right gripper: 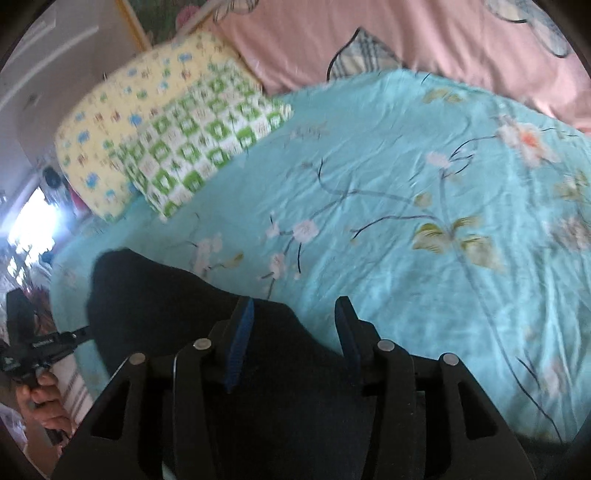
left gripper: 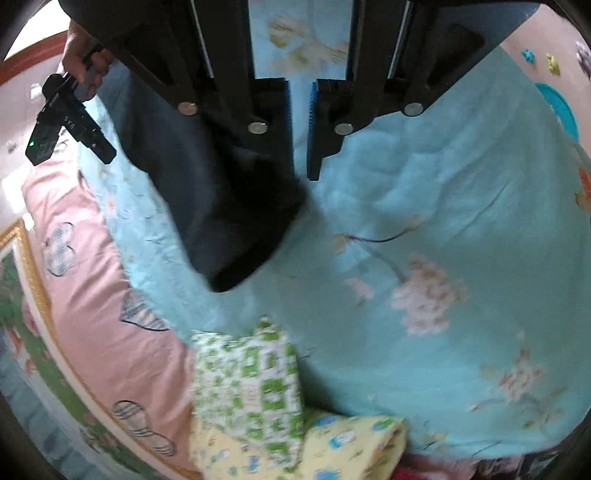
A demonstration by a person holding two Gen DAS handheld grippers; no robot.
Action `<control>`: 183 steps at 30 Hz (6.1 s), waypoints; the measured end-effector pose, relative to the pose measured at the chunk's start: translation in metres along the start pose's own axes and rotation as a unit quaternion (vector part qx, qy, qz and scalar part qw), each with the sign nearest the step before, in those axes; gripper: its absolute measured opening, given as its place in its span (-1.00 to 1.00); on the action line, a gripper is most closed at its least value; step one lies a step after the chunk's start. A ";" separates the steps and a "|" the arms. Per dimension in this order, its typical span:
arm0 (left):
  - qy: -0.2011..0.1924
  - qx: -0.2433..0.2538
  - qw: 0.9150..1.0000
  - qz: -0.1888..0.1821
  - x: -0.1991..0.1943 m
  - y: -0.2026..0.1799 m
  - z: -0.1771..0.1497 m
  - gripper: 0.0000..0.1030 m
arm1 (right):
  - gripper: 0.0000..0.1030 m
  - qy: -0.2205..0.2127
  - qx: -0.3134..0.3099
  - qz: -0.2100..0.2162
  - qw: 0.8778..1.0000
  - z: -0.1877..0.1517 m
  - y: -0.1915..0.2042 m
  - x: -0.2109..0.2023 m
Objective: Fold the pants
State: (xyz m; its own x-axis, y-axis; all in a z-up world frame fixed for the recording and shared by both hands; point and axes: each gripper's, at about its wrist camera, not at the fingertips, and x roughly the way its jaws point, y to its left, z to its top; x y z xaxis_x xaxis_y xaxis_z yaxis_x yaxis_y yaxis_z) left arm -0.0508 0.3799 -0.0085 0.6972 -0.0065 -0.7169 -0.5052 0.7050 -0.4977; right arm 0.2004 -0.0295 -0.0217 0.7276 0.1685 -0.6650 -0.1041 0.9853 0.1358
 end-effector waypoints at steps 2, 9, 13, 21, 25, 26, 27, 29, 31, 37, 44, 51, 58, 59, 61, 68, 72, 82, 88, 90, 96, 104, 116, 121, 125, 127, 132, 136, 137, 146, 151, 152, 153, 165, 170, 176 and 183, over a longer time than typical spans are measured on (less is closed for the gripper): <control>-0.003 0.014 1.000 -0.006 -0.005 -0.015 0.001 -0.70 | -0.08 -0.014 0.005 0.007 1.000 -0.004 0.002 -0.019; 0.011 0.082 0.996 -0.042 -0.007 -0.085 -0.005 -0.36 | -0.04 -0.045 0.026 0.016 0.999 -0.033 0.004 -0.076; 0.041 0.131 0.988 -0.068 0.003 -0.131 -0.024 -0.34 | -0.02 -0.055 0.055 0.005 0.997 -0.061 -0.011 -0.106; 0.099 0.216 0.964 -0.119 0.031 -0.216 -0.069 -0.24 | -0.02 -0.087 0.128 -0.050 0.987 -0.112 -0.054 -0.175; 0.123 0.258 0.948 -0.138 0.045 -0.256 -0.092 -0.19 | -0.02 -0.103 0.159 -0.071 0.979 -0.132 -0.071 -0.203; 0.132 0.269 0.943 -0.143 0.049 -0.267 -0.098 -0.19 | -0.02 -0.106 0.168 -0.075 0.977 -0.137 -0.075 -0.209; 0.136 0.274 0.941 -0.145 0.052 -0.271 -0.102 -0.19 | -0.02 -0.109 0.176 -0.080 0.975 -0.141 -0.078 -0.214; 0.146 0.290 0.933 -0.155 0.057 -0.287 -0.112 -0.18 | -0.02 -0.115 0.188 -0.089 0.971 -0.148 -0.084 -0.223; 0.154 0.303 0.927 -0.160 0.061 -0.300 -0.119 -0.18 | -0.02 -0.119 0.199 -0.097 0.968 -0.155 -0.088 -0.230; 0.172 0.345 0.906 -0.177 0.070 -0.337 -0.139 -0.12 | -0.02 -0.130 0.238 -0.115 0.955 -0.176 -0.104 -0.248; 0.187 0.394 0.879 -0.194 0.083 -0.377 -0.160 0.01 | 0.06 -0.143 0.301 -0.148 0.931 -0.195 -0.126 -0.264; 0.231 0.450 0.835 -0.216 0.112 -0.427 -0.186 0.05 | 0.20 -0.157 0.356 -0.157 0.908 -0.203 -0.149 -0.271; 0.296 0.484 0.788 -0.239 0.150 -0.478 -0.218 0.08 | 0.21 -0.174 0.407 -0.154 0.883 -0.205 -0.170 -0.272; 0.302 0.488 0.783 -0.238 0.156 -0.485 -0.223 0.08 | 0.21 -0.179 0.412 -0.153 0.880 -0.205 -0.172 -0.272; 0.315 0.497 0.773 -0.238 0.165 -0.498 -0.231 0.08 | 0.21 -0.189 0.421 -0.150 0.874 -0.206 -0.178 -0.273; 0.342 0.536 0.735 -0.237 0.188 -0.540 -0.265 0.08 | -0.71 -0.201 0.421 -0.119 0.877 -0.208 -0.192 -0.268; 0.368 0.543 0.714 -0.243 0.196 -0.559 -0.284 0.03 | -0.77 -0.219 0.423 -0.110 0.872 -0.220 -0.198 -0.274; 0.388 0.609 0.652 -0.232 0.204 -0.594 -0.342 -0.42 | -0.78 -0.236 0.405 -0.115 0.876 -0.227 -0.203 -0.294; 0.391 0.601 0.651 -0.248 0.203 -0.594 -0.341 -0.77 | -0.78 -0.230 0.407 -0.106 0.878 -0.232 -0.206 -0.287; 0.385 0.599 0.655 -0.253 0.198 -0.593 -0.337 -0.79 | -0.78 -0.232 0.401 -0.104 0.880 -0.230 -0.204 -0.288; 0.368 0.568 0.675 -0.292 0.172 -0.589 -0.305 -0.80 | -0.78 -0.259 0.372 -0.070 0.889 -0.221 -0.192 -0.297; 0.332 0.529 0.702 -0.342 0.129 -0.566 -0.249 -0.80 | -0.79 -0.286 0.305 0.010 0.908 -0.188 -0.160 -0.304; 0.278 0.467 0.760 -0.356 0.101 -0.477 -0.173 -0.81 | -0.78 -0.235 0.236 0.097 0.938 -0.144 -0.114 -0.254; 0.278 0.435 0.788 -0.336 0.113 -0.434 -0.159 -0.81 | -0.78 -0.199 0.233 0.116 0.945 -0.144 -0.105 -0.226; 0.276 0.408 0.811 -0.316 0.128 -0.404 -0.154 -0.80 | -0.78 -0.166 0.228 0.117 0.952 -0.143 -0.097 -0.201; 0.274 0.396 0.823 -0.300 0.137 -0.388 -0.153 -0.80 | -0.78 -0.150 0.225 0.111 0.956 -0.141 -0.093 -0.188; 0.279 0.363 0.848 -0.268 0.159 -0.357 -0.152 -0.81 | -0.75 -0.097 0.203 0.074 0.972 -0.140 -0.082 -0.157; 0.283 0.341 0.861 -0.250 0.171 -0.336 -0.153 -0.80 | -0.73 -0.055 0.180 0.038 0.981 -0.137 -0.073 -0.142; 0.282 0.335 0.864 -0.248 0.172 -0.330 -0.153 -0.80 | -0.70 -0.046 0.175 0.031 0.983 -0.137 -0.071 -0.139; 0.254 0.292 0.894 -0.227 0.164 -0.296 -0.137 -0.45 | -0.13 -0.024 0.143 0.037 0.989 -0.136 -0.055 -0.129; 0.236 0.252 0.910 -0.228 0.151 -0.275 -0.121 -0.16 | -0.12 -0.025 0.136 0.046 0.989 -0.133 -0.048 -0.131; 0.235 0.240 0.914 -0.226 0.150 -0.271 -0.118 -0.16 | -0.12 -0.027 0.132 0.052 0.990 -0.133 -0.046 -0.133; 0.234 0.227 0.917 -0.227 0.147 -0.266 -0.114 -0.16 | -0.11 -0.030 0.126 0.058 0.990 -0.132 -0.043 -0.134; 0.122 0.186 0.951 -0.213 0.092 -0.218 -0.098 0.19 | -0.11 -0.057 0.107 0.093 0.988 -0.113 -0.032 -0.144; 0.092 0.126 0.966 -0.209 0.074 -0.187 -0.087 0.20 | 0.03 -0.064 0.087 0.106 0.988 -0.101 -0.021 -0.139; 0.057 0.141 0.979 -0.138 0.042 -0.159 -0.078 0.48 | 0.11 -0.054 0.065 0.129 0.988 -0.082 -0.004 -0.124; 0.014 0.077 0.990 -0.115 0.017 -0.104 -0.066 0.49 | 0.17 -0.029 0.036 0.152 0.987 -0.061 0.018 -0.097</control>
State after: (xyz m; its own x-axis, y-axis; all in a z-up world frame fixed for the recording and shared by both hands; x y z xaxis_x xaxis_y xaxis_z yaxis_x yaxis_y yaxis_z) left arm -0.0200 0.2593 -0.0007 0.7695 -0.1982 -0.6071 -0.2493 0.7819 -0.5713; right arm 0.0866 -0.0265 0.0009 0.7081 0.4524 -0.5422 -0.2768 0.8842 0.3763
